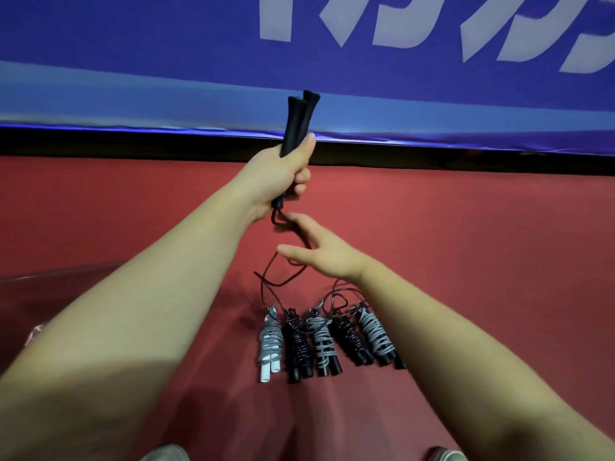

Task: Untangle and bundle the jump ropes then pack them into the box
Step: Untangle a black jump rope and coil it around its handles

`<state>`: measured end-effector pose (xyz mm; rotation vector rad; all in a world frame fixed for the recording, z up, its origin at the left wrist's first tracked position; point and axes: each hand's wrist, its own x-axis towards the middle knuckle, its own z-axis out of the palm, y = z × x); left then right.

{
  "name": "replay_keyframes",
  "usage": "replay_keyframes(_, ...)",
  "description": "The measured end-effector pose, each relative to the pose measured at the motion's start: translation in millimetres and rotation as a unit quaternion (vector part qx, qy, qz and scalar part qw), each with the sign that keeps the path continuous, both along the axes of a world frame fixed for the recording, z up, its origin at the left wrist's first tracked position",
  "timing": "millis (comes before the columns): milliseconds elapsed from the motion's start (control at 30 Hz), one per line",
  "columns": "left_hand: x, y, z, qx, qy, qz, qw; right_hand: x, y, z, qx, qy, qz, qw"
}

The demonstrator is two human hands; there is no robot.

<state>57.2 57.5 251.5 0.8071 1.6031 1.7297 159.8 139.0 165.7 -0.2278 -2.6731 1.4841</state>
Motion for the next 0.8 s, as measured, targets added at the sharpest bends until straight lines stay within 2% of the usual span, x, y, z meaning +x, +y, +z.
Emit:
replay_keyframes(100,-4,-5,5,0.009,0.006,0.077,0.997,-2,-13,2,-0.083,0.015,-0.041,0.996)
replay_keyframes(167,-13,-10,0,0.022,-0.020,0.134,0.990,3,-13,5,-0.086,0.012,-0.056,0.995)
replay_keyframes(200,-17,-12,-4,0.036,-0.058,0.152,0.986,5,-11,7,-0.034,0.015,-0.066,0.997)
replay_keyframes(267,-25,-16,-16,0.058,-0.129,0.176,0.974,8,-9,14,0.137,0.030,-0.078,0.987)
replay_keyframes(333,-33,-20,-25,0.063,-0.173,0.202,0.962,11,-10,19,0.304,0.051,-0.096,0.946)
replay_keyframes(367,-36,-22,-27,0.068,-0.202,0.207,0.955,13,-11,19,0.357,0.063,-0.104,0.926)
replay_keyframes(433,-42,-27,-28,0.064,-0.253,0.188,0.947,14,-10,16,0.404,0.079,-0.120,0.903)
replay_keyframes(500,-43,-32,-29,0.020,-0.232,0.143,0.962,13,-11,17,0.425,0.096,-0.123,0.892)
replay_keyframes(633,-34,-38,-37,-0.075,-0.118,0.046,0.989,6,-10,31,0.474,0.181,-0.143,0.850)
replay_keyframes(800,-21,-40,-37,-0.120,-0.046,-0.034,0.991,8,3,64,0.365,0.108,-0.139,0.914)
